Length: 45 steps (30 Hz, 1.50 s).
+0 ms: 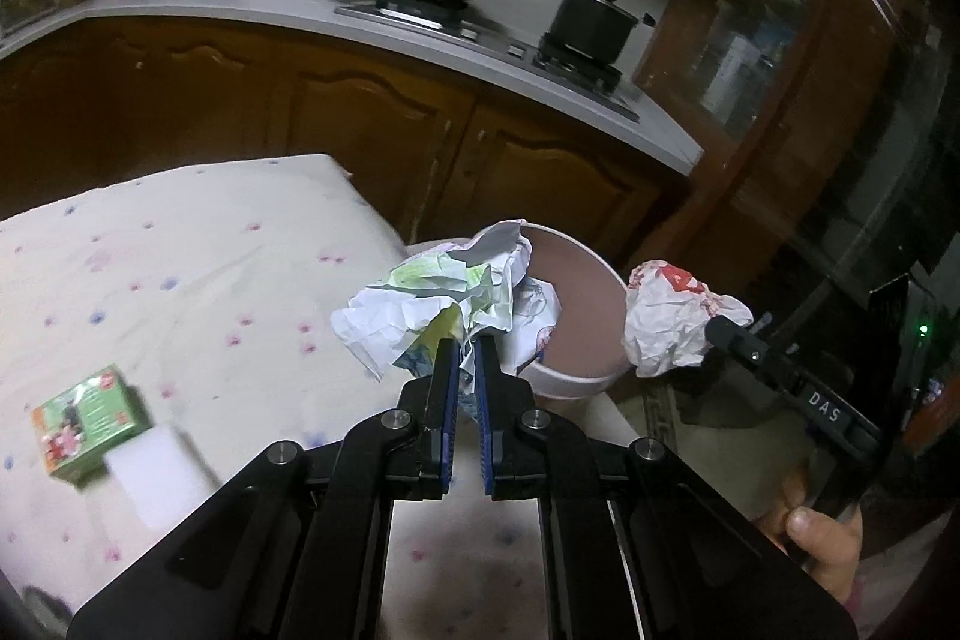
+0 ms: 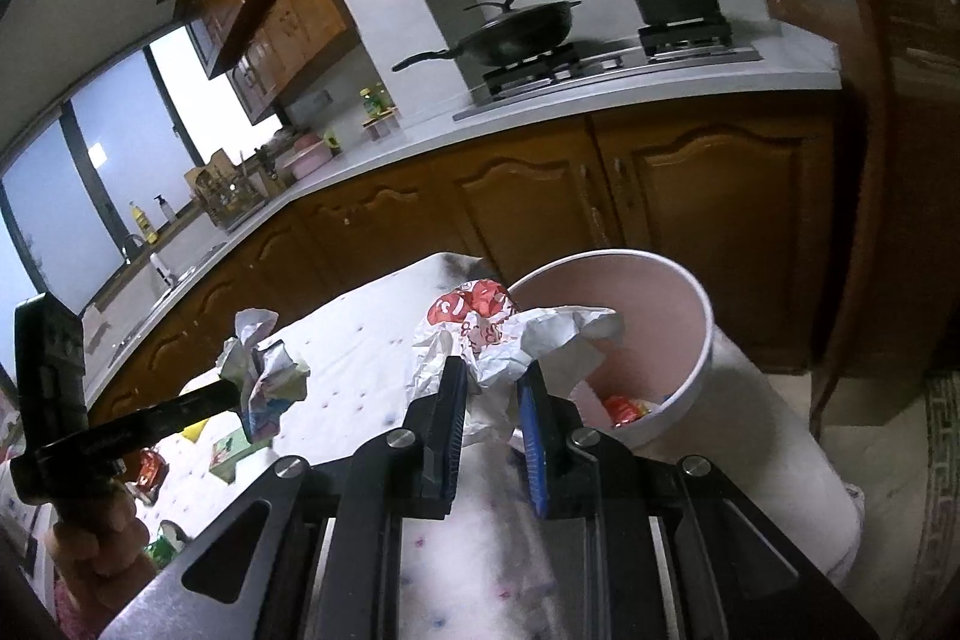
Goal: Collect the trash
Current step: 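Carry both crumpled tissues over the bin, then open both tools above the bin to drop the tissues inside, then move both tools back over the table toward the milk carton and sponge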
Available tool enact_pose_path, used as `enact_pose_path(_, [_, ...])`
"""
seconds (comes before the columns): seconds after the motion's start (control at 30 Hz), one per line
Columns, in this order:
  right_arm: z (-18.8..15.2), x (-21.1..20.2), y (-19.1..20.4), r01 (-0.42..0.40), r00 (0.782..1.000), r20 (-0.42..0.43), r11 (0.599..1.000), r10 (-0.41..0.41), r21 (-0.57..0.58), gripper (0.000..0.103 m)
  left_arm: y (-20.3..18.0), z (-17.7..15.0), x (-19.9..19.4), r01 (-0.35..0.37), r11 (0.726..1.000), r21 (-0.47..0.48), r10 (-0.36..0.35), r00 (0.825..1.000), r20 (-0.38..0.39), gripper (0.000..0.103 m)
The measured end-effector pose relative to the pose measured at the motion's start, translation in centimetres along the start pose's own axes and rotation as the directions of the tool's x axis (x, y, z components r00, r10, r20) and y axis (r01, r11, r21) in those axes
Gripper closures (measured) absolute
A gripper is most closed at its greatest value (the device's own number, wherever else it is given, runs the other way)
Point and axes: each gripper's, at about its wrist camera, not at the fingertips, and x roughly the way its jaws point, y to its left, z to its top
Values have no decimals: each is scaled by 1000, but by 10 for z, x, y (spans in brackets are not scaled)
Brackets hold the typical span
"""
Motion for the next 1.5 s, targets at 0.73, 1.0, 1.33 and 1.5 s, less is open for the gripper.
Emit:
enact_pose_path(0.73, [19,46,-48,65,996,-63,998,-65,-3,85,-64,30,109,7,996,90,1,997,-82,98])
enact_pose_path(1.0, [19,60,-60,68,994,-89,998,-66,14,79,-67,25,132,0,995,102,12,993,-116,85])
enact_pose_path(1.33, [17,54,-68,45,996,-78,997,-39,66,56,-57,27,117,-28,998,63,35,995,-99,59])
enact_pose_path(1.5, [14,45,-63,33,998,-61,997,-29,75,36,-48,24,97,-42,998,41,45,996,-80,54])
